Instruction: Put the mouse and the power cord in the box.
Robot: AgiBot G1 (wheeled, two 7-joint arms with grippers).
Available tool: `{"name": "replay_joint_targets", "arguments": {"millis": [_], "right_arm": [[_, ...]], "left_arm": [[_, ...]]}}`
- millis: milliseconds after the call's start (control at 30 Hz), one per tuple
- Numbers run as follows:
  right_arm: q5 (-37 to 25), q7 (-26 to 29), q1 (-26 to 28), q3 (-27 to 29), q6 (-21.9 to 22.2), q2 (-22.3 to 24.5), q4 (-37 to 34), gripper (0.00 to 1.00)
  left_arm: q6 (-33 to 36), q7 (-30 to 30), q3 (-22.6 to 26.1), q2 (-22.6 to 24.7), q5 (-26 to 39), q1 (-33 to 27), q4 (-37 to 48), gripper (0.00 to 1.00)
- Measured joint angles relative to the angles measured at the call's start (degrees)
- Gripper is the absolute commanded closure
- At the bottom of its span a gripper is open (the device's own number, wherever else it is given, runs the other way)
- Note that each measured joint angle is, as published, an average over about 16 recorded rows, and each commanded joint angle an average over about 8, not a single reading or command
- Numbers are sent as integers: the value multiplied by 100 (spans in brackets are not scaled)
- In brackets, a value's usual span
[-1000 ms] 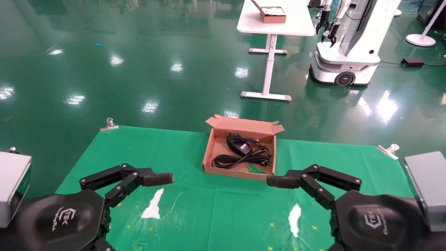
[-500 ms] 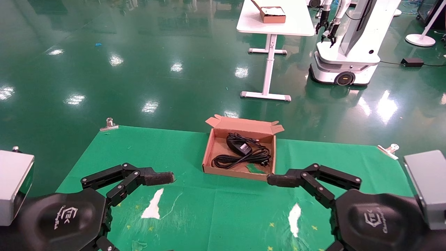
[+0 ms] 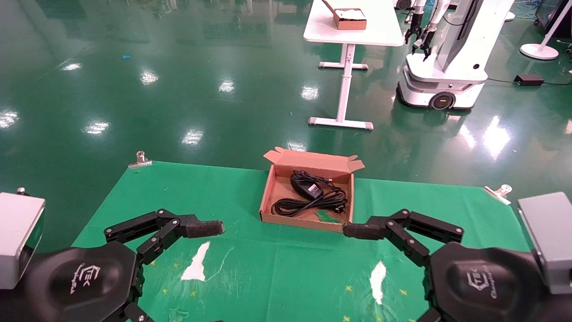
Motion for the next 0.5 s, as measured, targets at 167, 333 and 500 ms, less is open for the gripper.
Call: {"name": "replay_joint_targets", "arguments": {"millis": [167,333,500], "right_arm": [[-1,0,2,0,0,0,-2,0],[-1,0,3,0,0,0,-3,0],[-1,0,3,0,0,0,-4,0]], "left_arm": [[-2,-1,2,2,2,-2,2,0],[-3,-1,3,3,2,-3,3,0],[-4,-1,4,4,3,-4,3,0]]}}
